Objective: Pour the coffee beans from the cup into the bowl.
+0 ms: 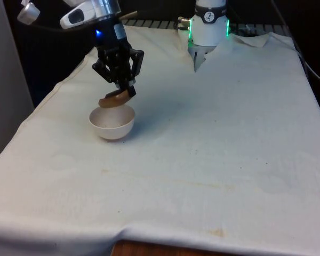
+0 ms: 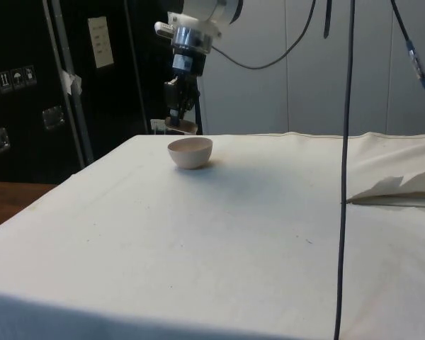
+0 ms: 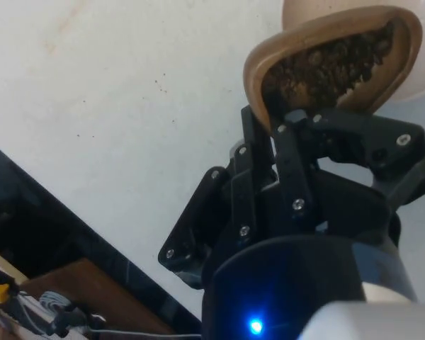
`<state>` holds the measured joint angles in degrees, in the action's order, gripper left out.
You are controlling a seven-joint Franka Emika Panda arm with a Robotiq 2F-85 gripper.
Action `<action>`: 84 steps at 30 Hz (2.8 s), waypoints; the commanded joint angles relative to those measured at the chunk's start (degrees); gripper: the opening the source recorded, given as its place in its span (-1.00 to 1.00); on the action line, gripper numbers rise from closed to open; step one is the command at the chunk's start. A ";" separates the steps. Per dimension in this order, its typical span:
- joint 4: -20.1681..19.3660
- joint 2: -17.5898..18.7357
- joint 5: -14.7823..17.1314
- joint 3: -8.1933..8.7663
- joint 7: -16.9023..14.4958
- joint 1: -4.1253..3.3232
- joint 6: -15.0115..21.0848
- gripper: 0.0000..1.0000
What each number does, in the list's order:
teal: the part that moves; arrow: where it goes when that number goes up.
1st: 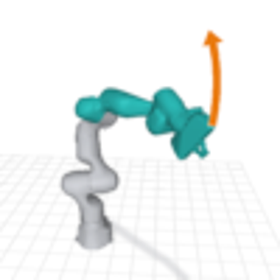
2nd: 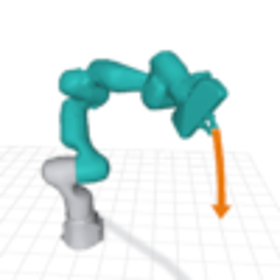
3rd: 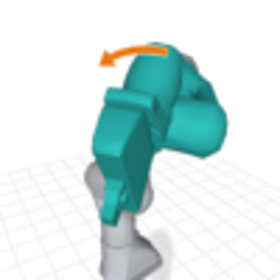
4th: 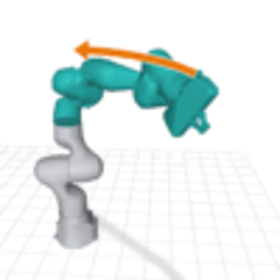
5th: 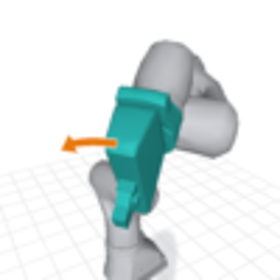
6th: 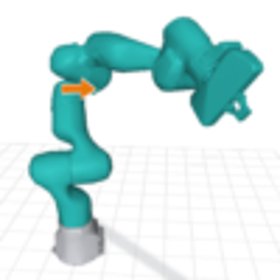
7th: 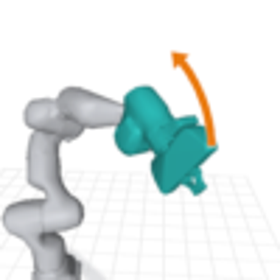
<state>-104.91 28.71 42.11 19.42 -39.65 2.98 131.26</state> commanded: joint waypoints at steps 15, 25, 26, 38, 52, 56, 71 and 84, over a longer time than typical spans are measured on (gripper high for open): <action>0.92 0.74 4.87 1.32 -3.55 0.52 -3.32 -0.97; 1.15 1.03 8.42 2.41 -6.02 0.52 -5.21 -0.97; 1.15 1.09 9.00 2.64 -6.42 0.52 -5.61 -0.97; 1.49 1.32 12.61 3.78 -8.77 0.57 -8.19 -0.97; 1.78 1.66 16.39 5.33 -11.00 0.52 -11.52 -0.97; 1.78 1.66 16.79 5.50 -11.12 0.46 -11.97 -0.97; 1.78 1.78 18.45 6.36 -11.40 0.69 -14.95 -0.97; 3.21 2.86 20.28 7.56 -11.34 0.92 -18.56 -0.97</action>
<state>-102.22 31.23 62.17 27.10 -51.17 3.50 113.50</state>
